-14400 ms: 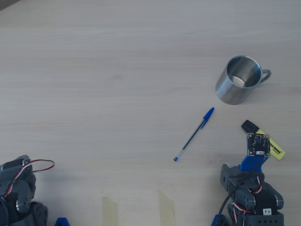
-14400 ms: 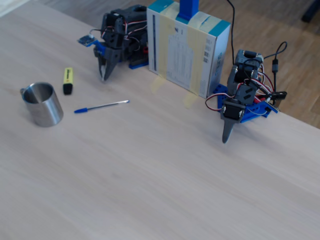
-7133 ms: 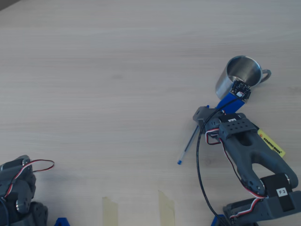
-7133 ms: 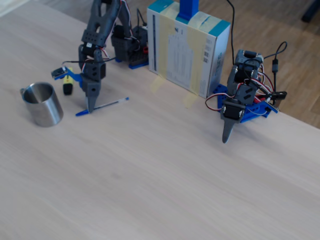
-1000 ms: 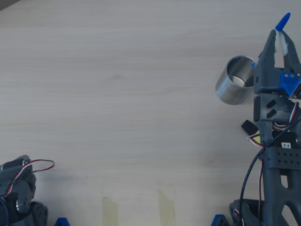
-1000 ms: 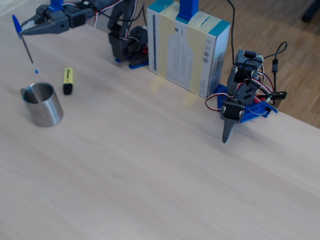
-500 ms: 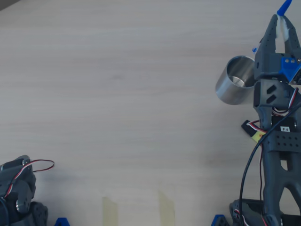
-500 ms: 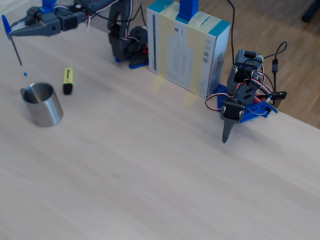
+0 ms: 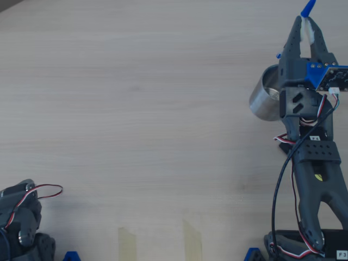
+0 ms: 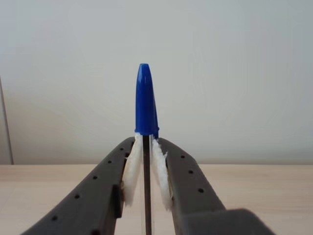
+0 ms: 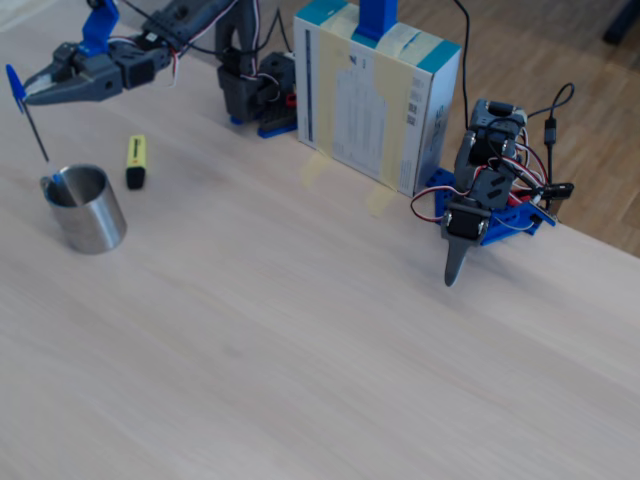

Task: Grab the blue pen and put it in the silver cup.

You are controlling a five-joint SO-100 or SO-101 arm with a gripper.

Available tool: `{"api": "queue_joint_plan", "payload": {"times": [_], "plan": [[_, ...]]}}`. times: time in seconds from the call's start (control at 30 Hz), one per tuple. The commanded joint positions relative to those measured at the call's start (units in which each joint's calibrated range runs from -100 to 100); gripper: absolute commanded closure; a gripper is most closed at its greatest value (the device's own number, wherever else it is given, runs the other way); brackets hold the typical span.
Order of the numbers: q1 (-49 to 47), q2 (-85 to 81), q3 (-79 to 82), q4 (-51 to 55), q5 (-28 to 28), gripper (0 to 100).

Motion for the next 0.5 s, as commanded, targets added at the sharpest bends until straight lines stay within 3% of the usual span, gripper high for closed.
{"api": "queue_joint_plan", "payload": {"times": [0.0,0.47], "plan": [[-0.2,0.7,-3.3,-0.8,0.1,98],[0.3,4.1,-2.2,-0.7,0.2,98]]}}
